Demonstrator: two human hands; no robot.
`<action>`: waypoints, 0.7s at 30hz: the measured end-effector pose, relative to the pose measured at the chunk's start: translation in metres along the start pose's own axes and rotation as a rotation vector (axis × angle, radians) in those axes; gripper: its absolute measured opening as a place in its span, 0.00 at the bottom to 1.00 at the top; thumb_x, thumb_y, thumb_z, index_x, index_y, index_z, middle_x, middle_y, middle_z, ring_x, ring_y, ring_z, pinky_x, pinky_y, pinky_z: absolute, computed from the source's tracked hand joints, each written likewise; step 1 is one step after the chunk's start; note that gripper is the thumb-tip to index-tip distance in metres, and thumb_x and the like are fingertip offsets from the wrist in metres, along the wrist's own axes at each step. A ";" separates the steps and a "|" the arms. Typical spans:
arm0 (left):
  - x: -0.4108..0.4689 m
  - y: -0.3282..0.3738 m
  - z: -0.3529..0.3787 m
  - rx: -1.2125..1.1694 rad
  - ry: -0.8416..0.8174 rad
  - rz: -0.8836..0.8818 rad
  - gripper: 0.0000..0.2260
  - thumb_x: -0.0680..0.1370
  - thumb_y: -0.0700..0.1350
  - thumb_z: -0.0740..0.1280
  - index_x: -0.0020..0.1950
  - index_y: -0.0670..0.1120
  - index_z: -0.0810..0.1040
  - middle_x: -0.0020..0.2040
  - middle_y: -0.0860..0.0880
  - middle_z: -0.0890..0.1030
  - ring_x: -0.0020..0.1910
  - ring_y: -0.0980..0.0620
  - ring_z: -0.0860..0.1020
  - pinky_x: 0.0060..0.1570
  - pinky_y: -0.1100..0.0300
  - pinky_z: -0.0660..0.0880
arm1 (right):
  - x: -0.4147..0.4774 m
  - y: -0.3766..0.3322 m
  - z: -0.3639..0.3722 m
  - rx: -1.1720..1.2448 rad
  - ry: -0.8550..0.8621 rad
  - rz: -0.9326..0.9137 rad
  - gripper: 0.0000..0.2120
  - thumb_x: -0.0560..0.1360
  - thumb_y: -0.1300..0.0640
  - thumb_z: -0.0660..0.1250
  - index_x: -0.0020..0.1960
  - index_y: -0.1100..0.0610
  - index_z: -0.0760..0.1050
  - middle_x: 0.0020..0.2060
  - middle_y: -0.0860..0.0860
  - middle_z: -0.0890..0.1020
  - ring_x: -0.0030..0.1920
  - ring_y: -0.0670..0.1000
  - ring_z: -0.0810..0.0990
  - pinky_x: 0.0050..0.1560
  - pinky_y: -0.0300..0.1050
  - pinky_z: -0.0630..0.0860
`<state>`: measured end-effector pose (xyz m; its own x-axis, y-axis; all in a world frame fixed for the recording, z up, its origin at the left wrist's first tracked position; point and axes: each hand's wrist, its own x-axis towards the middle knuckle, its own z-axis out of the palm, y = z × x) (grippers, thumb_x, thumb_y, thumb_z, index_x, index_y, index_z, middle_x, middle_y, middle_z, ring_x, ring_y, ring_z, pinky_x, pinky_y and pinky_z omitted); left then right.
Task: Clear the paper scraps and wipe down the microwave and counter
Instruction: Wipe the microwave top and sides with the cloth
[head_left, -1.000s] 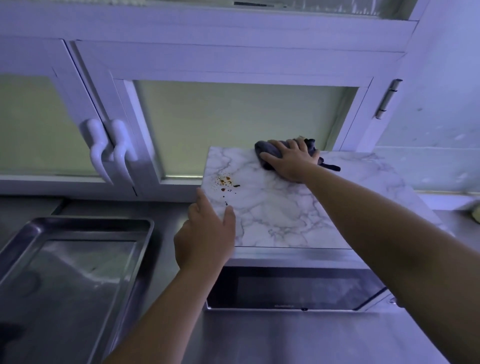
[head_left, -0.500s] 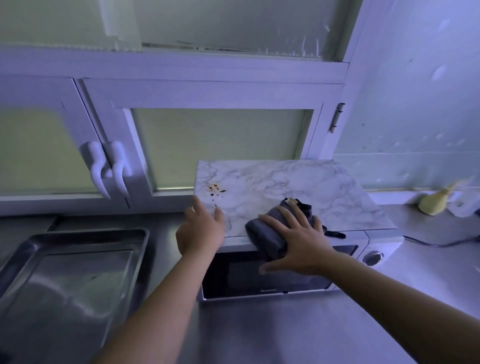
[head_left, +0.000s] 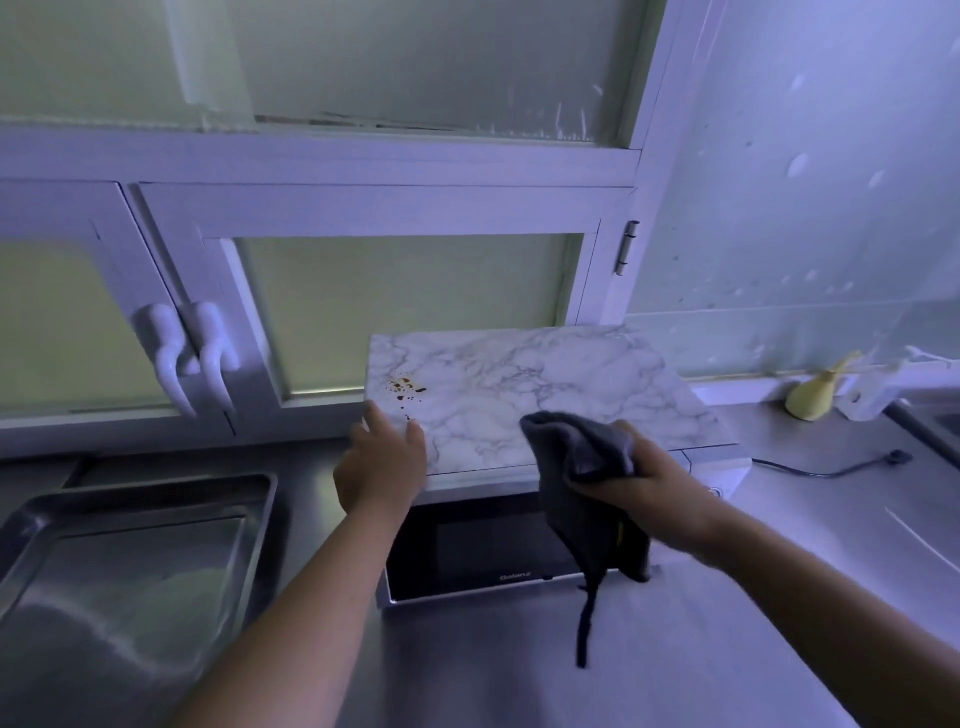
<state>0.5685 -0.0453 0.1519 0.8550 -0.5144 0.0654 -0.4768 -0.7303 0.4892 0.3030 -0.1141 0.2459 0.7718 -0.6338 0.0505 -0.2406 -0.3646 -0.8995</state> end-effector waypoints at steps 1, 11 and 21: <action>0.000 0.001 0.000 0.005 -0.006 -0.008 0.27 0.83 0.59 0.51 0.77 0.45 0.56 0.68 0.39 0.72 0.58 0.36 0.78 0.43 0.51 0.68 | 0.000 -0.003 -0.007 0.038 0.008 0.021 0.16 0.72 0.58 0.74 0.47 0.35 0.82 0.40 0.45 0.85 0.42 0.39 0.82 0.38 0.29 0.75; -0.006 0.004 0.003 -0.029 0.000 -0.005 0.29 0.82 0.59 0.53 0.79 0.47 0.53 0.70 0.41 0.72 0.59 0.38 0.77 0.45 0.51 0.69 | 0.020 0.001 -0.014 -0.420 0.064 0.135 0.21 0.67 0.65 0.71 0.53 0.45 0.72 0.45 0.49 0.82 0.45 0.51 0.80 0.44 0.52 0.78; -0.004 -0.002 -0.003 -0.093 0.009 -0.037 0.29 0.82 0.59 0.56 0.79 0.48 0.54 0.67 0.42 0.73 0.59 0.39 0.77 0.46 0.51 0.68 | 0.106 0.016 0.033 -0.401 0.221 0.401 0.30 0.71 0.59 0.74 0.70 0.55 0.68 0.63 0.60 0.74 0.65 0.63 0.73 0.62 0.57 0.74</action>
<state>0.5667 -0.0404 0.1529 0.8737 -0.4834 0.0539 -0.4245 -0.7037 0.5697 0.4002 -0.1648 0.2229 0.4452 -0.8858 -0.1308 -0.7232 -0.2696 -0.6358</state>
